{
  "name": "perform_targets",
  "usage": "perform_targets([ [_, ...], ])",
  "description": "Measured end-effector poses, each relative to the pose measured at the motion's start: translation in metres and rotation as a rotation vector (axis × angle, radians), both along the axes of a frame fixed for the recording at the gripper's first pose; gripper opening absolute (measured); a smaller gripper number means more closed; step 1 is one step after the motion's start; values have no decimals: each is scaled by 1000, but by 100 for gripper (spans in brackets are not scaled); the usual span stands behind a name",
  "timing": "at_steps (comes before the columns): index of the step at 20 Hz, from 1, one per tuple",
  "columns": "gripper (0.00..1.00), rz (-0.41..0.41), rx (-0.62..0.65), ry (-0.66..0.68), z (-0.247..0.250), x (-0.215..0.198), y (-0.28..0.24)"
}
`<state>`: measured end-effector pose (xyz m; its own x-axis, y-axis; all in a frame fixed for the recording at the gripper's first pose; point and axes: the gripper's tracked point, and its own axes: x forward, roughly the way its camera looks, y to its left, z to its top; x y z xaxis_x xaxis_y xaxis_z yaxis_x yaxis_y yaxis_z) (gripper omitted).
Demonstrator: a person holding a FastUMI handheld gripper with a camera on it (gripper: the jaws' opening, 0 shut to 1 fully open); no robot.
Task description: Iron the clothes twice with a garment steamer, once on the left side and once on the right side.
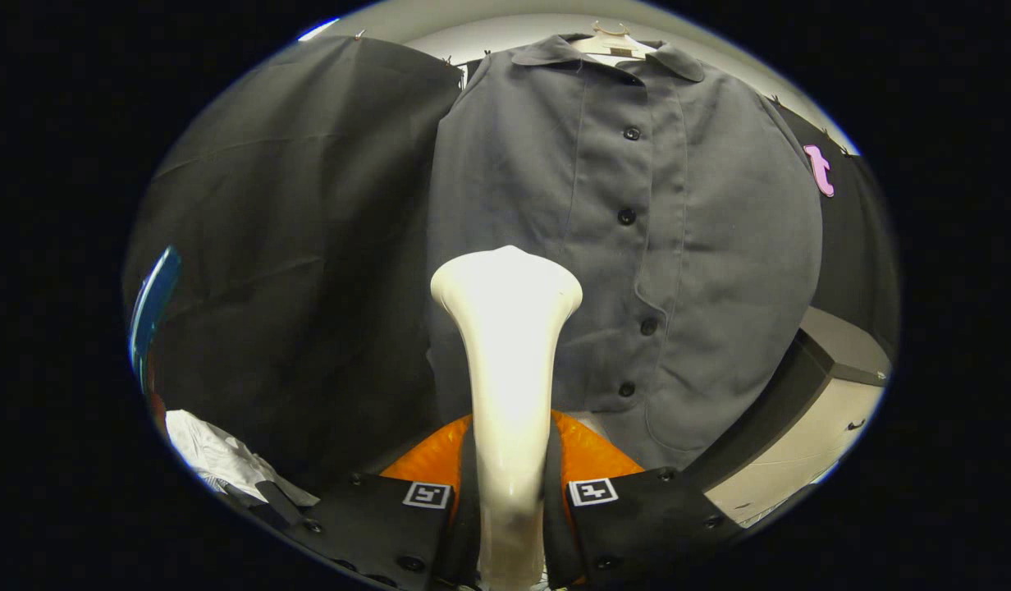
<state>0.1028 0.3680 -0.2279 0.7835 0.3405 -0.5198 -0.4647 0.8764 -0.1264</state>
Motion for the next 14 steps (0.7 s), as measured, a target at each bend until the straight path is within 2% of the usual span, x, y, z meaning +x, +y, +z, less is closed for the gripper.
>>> perform_targets([
  [8, 39, -2, -13, 20, -7, -4, -5],
  [11, 39, 0, 29, -11, 21, -5, -3],
  [14, 38, 3, 67, -70, 72, -9, -7],
])
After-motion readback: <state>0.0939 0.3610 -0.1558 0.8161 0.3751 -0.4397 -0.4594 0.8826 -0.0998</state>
